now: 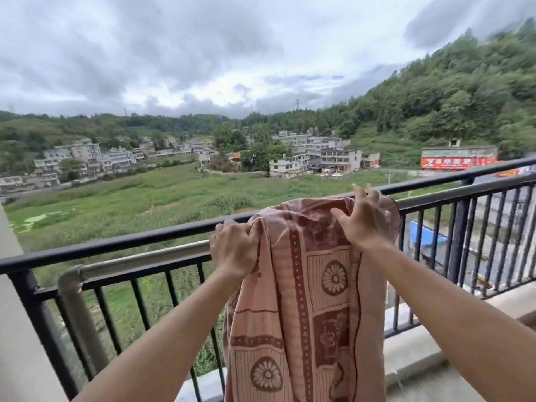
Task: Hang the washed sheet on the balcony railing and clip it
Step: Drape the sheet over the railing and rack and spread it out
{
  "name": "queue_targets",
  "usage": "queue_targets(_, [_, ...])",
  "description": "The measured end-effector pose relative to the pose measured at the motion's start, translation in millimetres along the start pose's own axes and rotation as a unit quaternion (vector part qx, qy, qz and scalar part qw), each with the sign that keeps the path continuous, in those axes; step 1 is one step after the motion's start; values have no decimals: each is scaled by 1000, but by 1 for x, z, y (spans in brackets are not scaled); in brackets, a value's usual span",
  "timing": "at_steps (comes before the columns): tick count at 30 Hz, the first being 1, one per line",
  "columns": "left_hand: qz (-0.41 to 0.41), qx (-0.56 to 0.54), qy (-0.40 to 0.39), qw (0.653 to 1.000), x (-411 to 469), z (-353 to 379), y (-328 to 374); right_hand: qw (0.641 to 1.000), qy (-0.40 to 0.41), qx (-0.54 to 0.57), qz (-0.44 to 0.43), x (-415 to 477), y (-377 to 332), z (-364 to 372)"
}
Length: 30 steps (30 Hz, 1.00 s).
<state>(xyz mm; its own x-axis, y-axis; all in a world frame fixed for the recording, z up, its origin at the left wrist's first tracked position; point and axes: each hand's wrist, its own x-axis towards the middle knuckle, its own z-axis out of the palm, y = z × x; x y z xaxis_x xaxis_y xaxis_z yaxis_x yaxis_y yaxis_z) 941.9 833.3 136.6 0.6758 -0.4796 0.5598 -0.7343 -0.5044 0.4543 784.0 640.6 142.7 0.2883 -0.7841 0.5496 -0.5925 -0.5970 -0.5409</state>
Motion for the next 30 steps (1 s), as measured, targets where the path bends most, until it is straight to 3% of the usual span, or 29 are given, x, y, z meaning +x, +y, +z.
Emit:
queue_targets(3, [-33, -73, 27, 996, -17, 14, 4, 991, -60, 39, 110, -4, 25, -2])
queue_targets(5, [-67, -157, 9, 985, -30, 27, 4, 990, -75, 73, 99, -14, 35, 3])
queue_targets(7, [-149, -294, -37, 944, -41, 38, 10, 991, -52, 95, 74, -20, 34, 6])
queue_targets(9, [-211, -361, -70, 905, -43, 41, 14, 992, -24, 119, 41, -21, 27, 6])
queue_targets(12, [-149, -334, -27, 930, -27, 24, 14, 989, 19, 146, -22, -1, 19, -6])
queue_targets(15, [-124, -276, 78, 950, 8, -23, -1, 990, 56, 125, -18, 51, 26, -26])
queue_targets(18, [-158, -158, 213, 951, 36, -78, -40, 991, 90, 91, 28, 109, 49, -46])
queue_targets(21, [-249, -20, 297, 922, 32, -114, -81, 995, 82, 50, 36, 139, 83, -45])
queue_targets(26, [-277, 75, 253, 924, -12, -88, -88, 993, -55, -95, -45, 130, 97, -3])
queue_targets(28, [-258, 31, 242, 935, -29, -68, -82, 983, -70, -141, -98, 122, 83, 3])
queue_targets(30, [-239, -14, 236, 942, -41, -56, -69, 975, -69, -112, -177, 112, 58, 3])
